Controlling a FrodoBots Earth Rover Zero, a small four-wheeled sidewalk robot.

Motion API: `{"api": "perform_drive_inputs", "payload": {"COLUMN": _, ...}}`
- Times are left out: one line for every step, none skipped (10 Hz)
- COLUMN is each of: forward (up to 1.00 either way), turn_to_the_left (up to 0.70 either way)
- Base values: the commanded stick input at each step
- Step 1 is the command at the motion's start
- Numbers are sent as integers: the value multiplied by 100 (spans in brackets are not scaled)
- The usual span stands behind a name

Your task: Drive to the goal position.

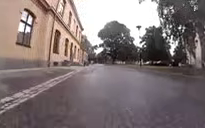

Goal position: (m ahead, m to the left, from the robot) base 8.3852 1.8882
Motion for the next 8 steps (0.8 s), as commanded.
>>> {"api": "perform_drive_inputs", "payload": {"forward": 70, "turn_to_the_left": 0}}
{"api": "perform_drive_inputs", "payload": {"forward": 70, "turn_to_the_left": 0}}
{"api": "perform_drive_inputs", "payload": {"forward": 70, "turn_to_the_left": 0}}
{"api": "perform_drive_inputs", "payload": {"forward": 70, "turn_to_the_left": 0}}
{"api": "perform_drive_inputs", "payload": {"forward": 70, "turn_to_the_left": 0}}
{"api": "perform_drive_inputs", "payload": {"forward": 70, "turn_to_the_left": 0}}
{"api": "perform_drive_inputs", "payload": {"forward": 70, "turn_to_the_left": 0}}
{"api": "perform_drive_inputs", "payload": {"forward": 70, "turn_to_the_left": 0}}
